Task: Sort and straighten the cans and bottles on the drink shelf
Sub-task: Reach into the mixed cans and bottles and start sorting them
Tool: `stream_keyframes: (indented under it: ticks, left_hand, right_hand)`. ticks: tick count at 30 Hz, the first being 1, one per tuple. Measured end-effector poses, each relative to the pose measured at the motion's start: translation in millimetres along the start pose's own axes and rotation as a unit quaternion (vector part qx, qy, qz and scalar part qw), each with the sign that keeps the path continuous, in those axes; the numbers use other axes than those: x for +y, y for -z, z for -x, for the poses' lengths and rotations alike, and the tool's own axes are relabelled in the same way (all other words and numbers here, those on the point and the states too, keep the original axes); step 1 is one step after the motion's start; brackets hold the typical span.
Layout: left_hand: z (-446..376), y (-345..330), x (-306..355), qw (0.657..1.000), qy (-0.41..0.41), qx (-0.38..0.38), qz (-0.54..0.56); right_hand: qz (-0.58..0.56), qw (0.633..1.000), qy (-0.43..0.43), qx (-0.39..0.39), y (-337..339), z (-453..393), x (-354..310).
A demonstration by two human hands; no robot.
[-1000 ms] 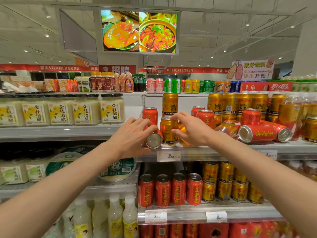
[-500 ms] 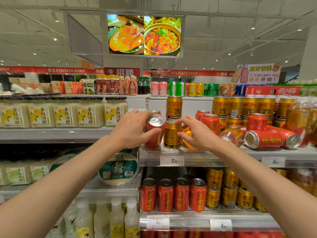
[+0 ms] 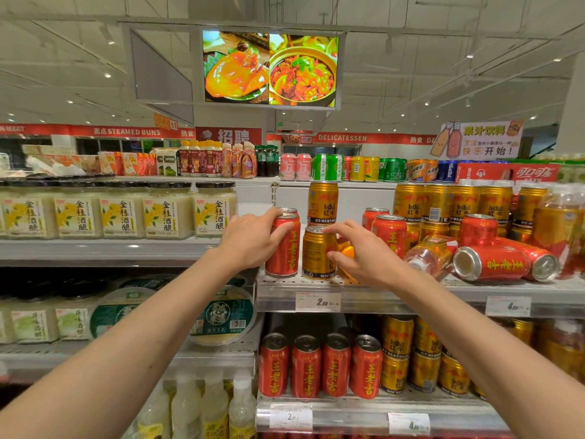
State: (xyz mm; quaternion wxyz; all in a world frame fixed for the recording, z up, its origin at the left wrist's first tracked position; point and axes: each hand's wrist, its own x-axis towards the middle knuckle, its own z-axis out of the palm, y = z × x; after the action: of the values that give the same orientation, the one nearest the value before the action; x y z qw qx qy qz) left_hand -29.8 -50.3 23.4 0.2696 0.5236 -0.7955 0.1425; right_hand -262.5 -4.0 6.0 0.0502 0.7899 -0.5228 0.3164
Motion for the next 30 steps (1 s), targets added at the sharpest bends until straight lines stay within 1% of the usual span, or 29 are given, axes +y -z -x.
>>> stream_keyframes:
  ticks: [4, 7, 9, 10, 13, 15, 17, 20, 26, 30]
  left_hand:
    - [4.3, -2.3, 3.3, 1.000, 0.002, 0.014, 0.002]
    - [7.8, -4.1, -1.7, 0.999, -0.006, 0.030, 0.019]
    - [11.9, -5.4, -2.8, 0.996, -0.017, 0.073, 0.038]
    - [14.1, -5.2, -0.8, 0.994, -0.030, 0.101, 0.041]
    - [20.0, -6.5, 12.5, 0.981, -0.101, 0.162, 0.020]
    - [19.7, -10.4, 24.3, 0.976, -0.151, 0.159, -0.002]
    - [17.7, -16.8, 35.8, 0.976, -0.173, 0.135, -0.012]
    - [15.4, -24.4, 49.5, 0.981, -0.161, 0.107, -0.006]
    - [12.4, -28.0, 59.2, 0.986, -0.126, 0.101, 0.031]
    - [12.4, -28.4, 59.4, 0.988, -0.113, 0.097, 0.047]
  right_hand:
    - [0.000, 1.000, 0.005, 0.001, 0.1, 2.2, 0.2]
    - [0.008, 1.000, 0.020, -0.019, 4.5, 5.5, 1.8]
    - [0.016, 0.999, 0.021, -0.029, 10.9, 8.0, 3.5]
    - [0.019, 0.999, 0.017, -0.021, 15.1, 9.7, 5.2]
    - [0.045, 0.999, 0.013, 0.013, 25.3, 18.6, 14.9]
    - [0.080, 0.997, 0.012, 0.016, 25.7, 28.1, 22.4]
    - [0.107, 0.994, 0.005, 0.014, 18.6, 37.7, 27.0]
    - [0.114, 0.993, 0.002, 0.032, 0.0, 47.2, 31.0]
    - [0.105, 0.987, -0.009, 0.123, -22.8, 47.0, 32.4]
    - [0.089, 0.986, -0.002, 0.139, -24.9, 47.4, 33.1]
